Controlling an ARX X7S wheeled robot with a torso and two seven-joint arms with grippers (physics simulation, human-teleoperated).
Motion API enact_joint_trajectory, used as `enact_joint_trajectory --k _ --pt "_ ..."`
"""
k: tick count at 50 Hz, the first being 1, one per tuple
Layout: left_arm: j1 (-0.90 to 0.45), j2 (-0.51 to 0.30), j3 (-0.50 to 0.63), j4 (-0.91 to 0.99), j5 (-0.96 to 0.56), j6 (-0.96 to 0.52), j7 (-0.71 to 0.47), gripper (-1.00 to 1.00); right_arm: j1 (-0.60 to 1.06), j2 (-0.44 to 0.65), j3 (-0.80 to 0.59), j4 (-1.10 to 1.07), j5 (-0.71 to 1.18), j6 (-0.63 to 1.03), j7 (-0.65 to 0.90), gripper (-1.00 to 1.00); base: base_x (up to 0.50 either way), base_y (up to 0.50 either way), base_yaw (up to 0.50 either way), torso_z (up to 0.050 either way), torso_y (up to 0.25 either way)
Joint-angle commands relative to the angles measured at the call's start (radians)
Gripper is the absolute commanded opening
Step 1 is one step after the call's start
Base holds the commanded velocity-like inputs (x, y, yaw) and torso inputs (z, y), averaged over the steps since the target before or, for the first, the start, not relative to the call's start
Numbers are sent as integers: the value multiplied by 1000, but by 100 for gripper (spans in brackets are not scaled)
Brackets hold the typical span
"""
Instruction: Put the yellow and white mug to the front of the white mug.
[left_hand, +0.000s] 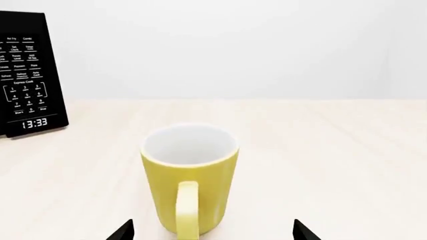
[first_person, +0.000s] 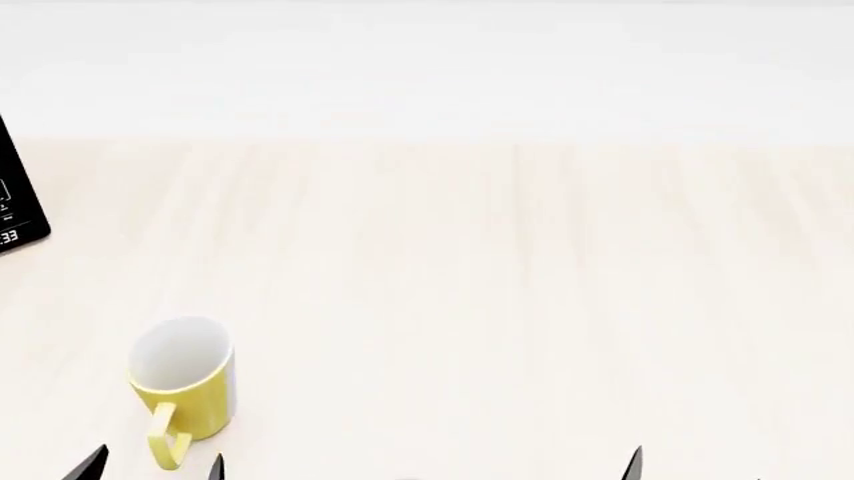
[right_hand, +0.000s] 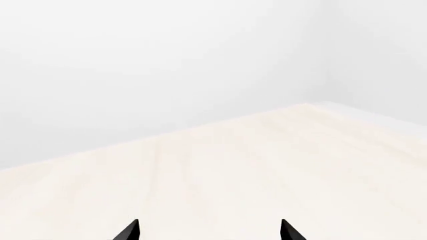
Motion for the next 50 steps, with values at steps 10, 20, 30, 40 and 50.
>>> enact_joint_trajectory --k 10,20,30,40,50 --pt "-7 -12 15 -4 -14 -4 -9 100 9 7 -16 14 6 -10 14 100 185 112 0 0 0" --pt "-15 -15 23 -20 -23 -6 -9 100 6 12 -20 12 14 -18 19 100 0 0 0 0 0" --pt "-125 9 28 -245 -17 -26 -22 100 1 18 -25 3 20 -13 29 100 0 0 0 0 0" --pt "-125 5 36 -247 -21 -20 -26 100 1 23 -33 4 23 -13 35 100 0 0 0 0 0" --pt "-126 2 45 -251 -25 -17 -29 100 3 27 -38 9 28 -16 40 100 0 0 0 0 0"
